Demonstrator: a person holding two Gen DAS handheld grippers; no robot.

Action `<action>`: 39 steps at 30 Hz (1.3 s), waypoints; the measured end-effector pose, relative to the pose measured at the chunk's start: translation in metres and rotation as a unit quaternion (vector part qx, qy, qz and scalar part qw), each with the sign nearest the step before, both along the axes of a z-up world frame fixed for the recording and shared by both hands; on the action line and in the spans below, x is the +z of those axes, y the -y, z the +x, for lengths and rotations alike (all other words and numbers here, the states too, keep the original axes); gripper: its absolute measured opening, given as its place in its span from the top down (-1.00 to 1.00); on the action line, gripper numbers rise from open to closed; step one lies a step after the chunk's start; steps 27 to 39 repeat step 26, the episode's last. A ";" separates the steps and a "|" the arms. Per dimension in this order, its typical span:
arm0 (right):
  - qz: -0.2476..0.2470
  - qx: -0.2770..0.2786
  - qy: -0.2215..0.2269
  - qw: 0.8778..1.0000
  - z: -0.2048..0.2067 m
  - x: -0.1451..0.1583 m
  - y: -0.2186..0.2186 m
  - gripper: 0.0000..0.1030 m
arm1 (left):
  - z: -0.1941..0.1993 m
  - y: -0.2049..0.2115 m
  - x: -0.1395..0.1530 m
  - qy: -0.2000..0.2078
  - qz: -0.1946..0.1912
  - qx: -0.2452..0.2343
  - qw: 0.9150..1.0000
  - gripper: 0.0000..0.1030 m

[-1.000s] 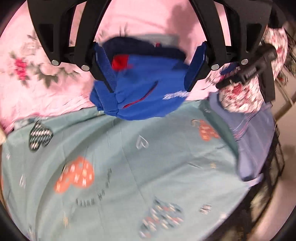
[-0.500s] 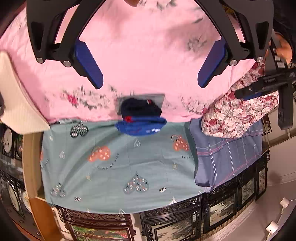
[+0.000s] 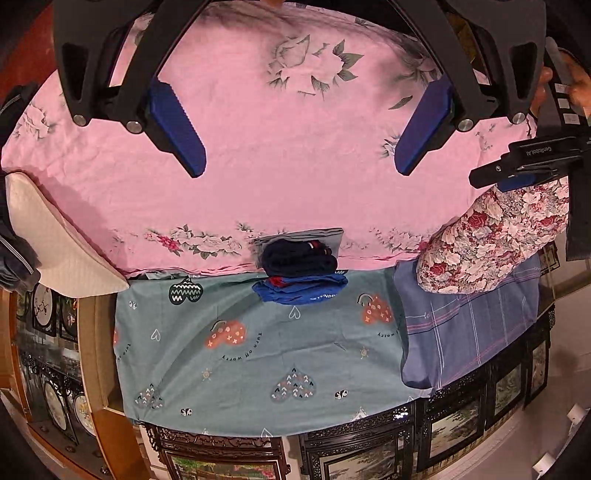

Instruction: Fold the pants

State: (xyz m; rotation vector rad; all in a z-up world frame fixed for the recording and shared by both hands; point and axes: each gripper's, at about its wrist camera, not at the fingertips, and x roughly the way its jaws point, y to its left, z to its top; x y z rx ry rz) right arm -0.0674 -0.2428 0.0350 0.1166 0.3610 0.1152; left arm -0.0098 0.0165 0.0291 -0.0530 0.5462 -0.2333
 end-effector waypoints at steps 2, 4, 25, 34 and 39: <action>-0.006 0.000 0.003 1.000 -0.003 0.001 -0.001 -0.97 | -0.003 0.006 0.001 0.003 0.017 0.003 1.000 -0.96; -0.005 0.002 0.005 1.000 -0.004 0.002 -0.001 -0.97 | -0.003 0.009 0.002 0.003 0.021 0.001 1.000 -0.96; 0.004 -0.001 -0.005 1.000 -0.001 -0.006 0.010 -0.97 | -0.002 0.014 0.006 0.042 0.096 0.085 0.991 -0.96; 0.003 -0.001 -0.005 1.000 0.000 -0.006 0.009 -0.97 | -0.002 0.014 0.006 0.041 0.097 0.085 0.991 -0.96; 0.003 -0.001 -0.005 1.000 0.000 -0.006 0.009 -0.97 | -0.002 0.014 0.006 0.041 0.097 0.085 0.991 -0.96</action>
